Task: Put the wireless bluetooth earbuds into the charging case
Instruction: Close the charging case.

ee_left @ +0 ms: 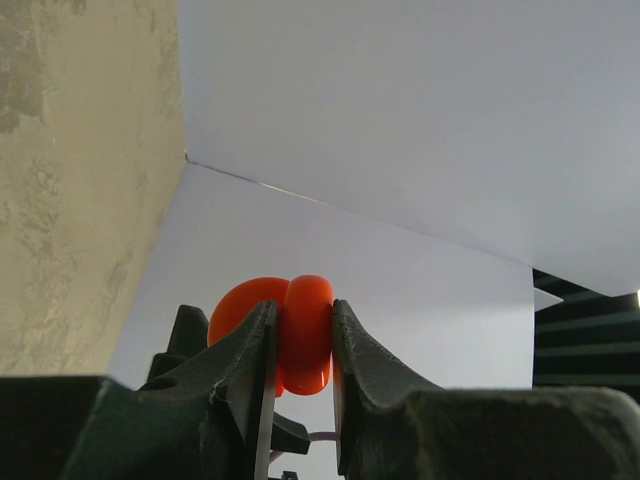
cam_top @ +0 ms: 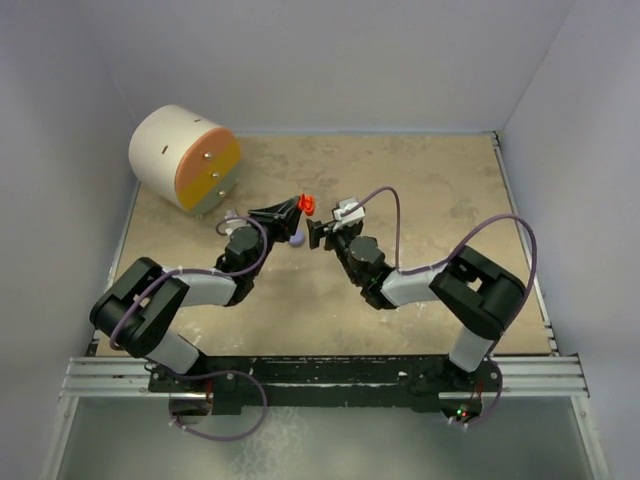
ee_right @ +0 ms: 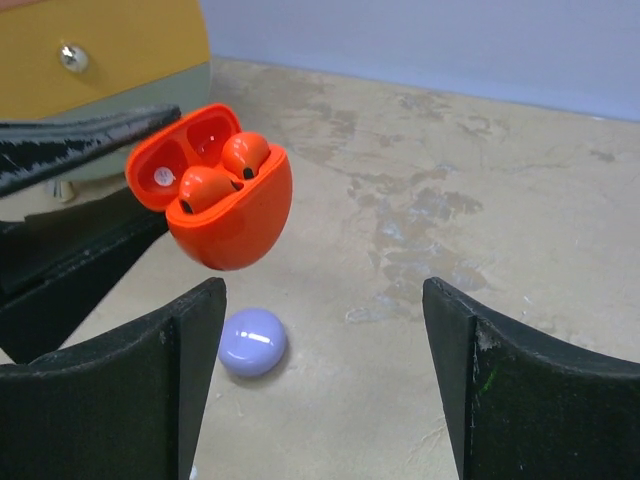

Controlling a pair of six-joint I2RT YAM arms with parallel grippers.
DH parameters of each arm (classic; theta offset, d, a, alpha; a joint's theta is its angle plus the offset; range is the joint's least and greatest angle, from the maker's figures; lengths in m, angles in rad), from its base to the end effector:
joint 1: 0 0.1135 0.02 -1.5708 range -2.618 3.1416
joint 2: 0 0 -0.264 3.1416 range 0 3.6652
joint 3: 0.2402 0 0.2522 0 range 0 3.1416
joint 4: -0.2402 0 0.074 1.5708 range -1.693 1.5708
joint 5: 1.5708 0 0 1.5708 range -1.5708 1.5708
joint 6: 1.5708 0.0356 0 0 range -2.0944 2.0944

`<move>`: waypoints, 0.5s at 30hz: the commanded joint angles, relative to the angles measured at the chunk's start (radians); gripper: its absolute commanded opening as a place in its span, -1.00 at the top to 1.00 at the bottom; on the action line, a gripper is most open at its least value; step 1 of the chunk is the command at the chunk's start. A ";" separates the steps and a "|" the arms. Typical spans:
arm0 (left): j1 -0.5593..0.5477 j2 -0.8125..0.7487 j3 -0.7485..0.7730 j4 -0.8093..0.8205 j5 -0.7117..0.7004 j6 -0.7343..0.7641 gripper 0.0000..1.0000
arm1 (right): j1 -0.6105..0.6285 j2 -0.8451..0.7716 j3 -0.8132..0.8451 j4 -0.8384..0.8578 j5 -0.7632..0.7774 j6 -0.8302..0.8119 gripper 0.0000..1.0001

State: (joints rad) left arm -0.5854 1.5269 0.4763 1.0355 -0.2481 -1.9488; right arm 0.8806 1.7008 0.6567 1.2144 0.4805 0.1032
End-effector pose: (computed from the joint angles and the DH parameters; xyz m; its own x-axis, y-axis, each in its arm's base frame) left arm 0.2472 -0.1534 0.1929 -0.3030 -0.8801 0.3656 -0.1338 -0.3405 -0.9307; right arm 0.2249 0.2465 0.2116 0.0668 0.2243 -0.9722 -0.4028 0.8975 0.1794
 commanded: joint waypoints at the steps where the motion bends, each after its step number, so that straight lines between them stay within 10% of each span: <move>1: -0.008 -0.032 0.010 0.012 -0.032 0.001 1.00 | 0.001 0.040 0.035 0.126 0.024 -0.041 -0.64; 15: -0.026 -0.004 -0.012 0.026 -0.032 -0.013 1.00 | 0.001 0.124 0.017 0.299 0.014 -0.077 -0.66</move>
State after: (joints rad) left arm -0.6029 1.5269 0.4728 1.0267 -0.2680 -1.9522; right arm 0.8806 1.8046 0.6571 1.4002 0.4866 0.0555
